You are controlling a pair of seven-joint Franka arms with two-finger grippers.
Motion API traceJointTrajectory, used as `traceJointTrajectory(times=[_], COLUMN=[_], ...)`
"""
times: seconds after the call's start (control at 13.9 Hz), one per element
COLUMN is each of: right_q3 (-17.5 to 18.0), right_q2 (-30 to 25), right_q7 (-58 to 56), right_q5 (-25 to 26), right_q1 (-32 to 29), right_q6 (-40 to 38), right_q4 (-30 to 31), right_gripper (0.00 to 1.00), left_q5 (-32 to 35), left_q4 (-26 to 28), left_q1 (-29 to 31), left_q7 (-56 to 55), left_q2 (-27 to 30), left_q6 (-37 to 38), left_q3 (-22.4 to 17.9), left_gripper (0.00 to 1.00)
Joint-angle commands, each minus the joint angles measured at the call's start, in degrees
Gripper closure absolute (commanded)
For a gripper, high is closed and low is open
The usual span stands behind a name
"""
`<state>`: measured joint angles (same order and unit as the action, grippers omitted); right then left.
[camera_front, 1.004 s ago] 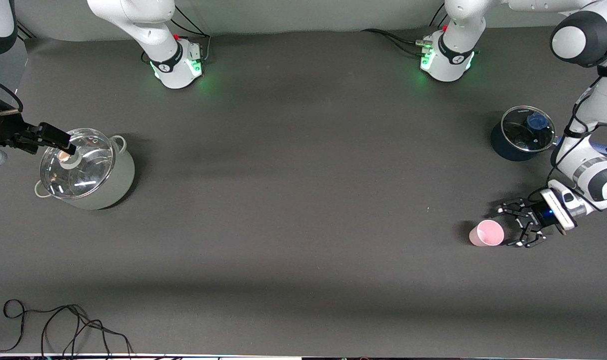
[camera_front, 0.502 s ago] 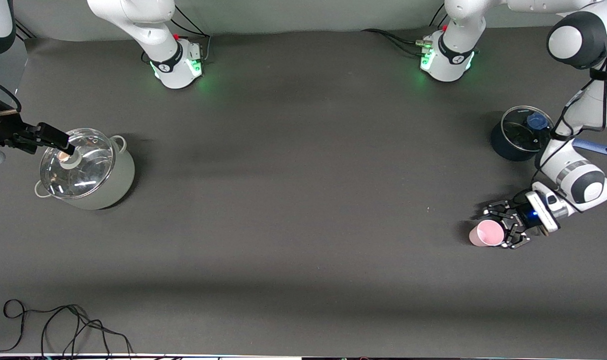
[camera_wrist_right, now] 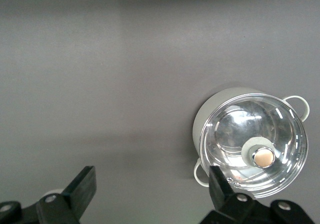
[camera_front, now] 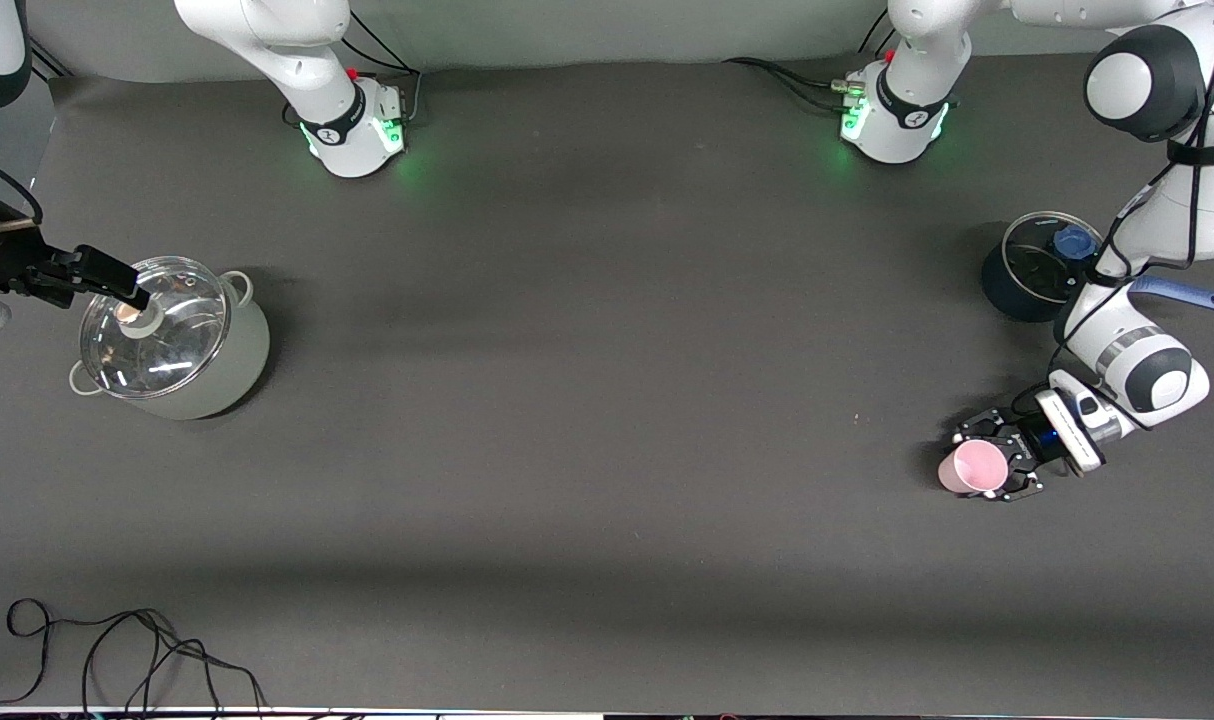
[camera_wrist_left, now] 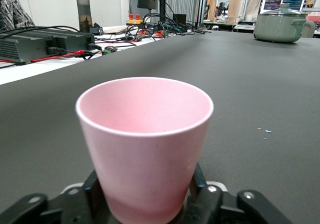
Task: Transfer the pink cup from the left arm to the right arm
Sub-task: 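Close the left gripper on the pink cup and lift it, then carry the cup with the left gripper while the right gripper approaches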
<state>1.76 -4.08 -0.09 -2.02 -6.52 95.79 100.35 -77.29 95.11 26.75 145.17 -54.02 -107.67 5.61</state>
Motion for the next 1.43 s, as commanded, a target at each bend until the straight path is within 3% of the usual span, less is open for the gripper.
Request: traceJointTrajectory(times=[0.0, 0.22, 0.5, 0.79, 1.0, 1.36], right_q3=[0.09, 0.09, -1.67, -1.84, -1.84, -0.09], right_q2=[0.04, 0.04, 0.65, 1.35, 1.44, 2.75], right_q7=[0.27, 0.18, 0.44, 0.79, 1.58, 23.25], right_q5=[-0.88, -0.88, -0.88, -0.79, -0.88, -4.48], right_q1=[-0.43, -0.51, -0.6, -0.43, -0.08, 2.64], right_q6=[-0.69, -0.69, -0.69, -1.13, -3.76, -4.12], right_q4=[-0.85, -0.85, -1.29, -2.52, -2.52, -5.24], right_gripper=[0.0, 0.01, 0.01, 0.0, 0.0, 0.01], left_q5=[-1.46, -1.55, -2.33, -6.91, -9.18, -19.28], left_q4=[1.22, 0.96, 4.02, 10.35, 14.31, 15.72], left_q1=[-0.47, -1.6, -6.18, -6.44, -6.18, -6.8], left_q7=[1.17, -1.8, -12.1, -17.0, -20.98, -21.42], left_q2=[1.02, 1.89, 8.39, 15.77, 19.73, 20.18], left_q6=[-0.79, -1.66, -7.19, -20.53, -31.78, -54.54], left_q3=[-0.25, -0.17, 0.7, 10.79, 20.89, 39.88], left_gripper=[0.48, 0.51, 0.52, 0.52, 0.52, 0.49])
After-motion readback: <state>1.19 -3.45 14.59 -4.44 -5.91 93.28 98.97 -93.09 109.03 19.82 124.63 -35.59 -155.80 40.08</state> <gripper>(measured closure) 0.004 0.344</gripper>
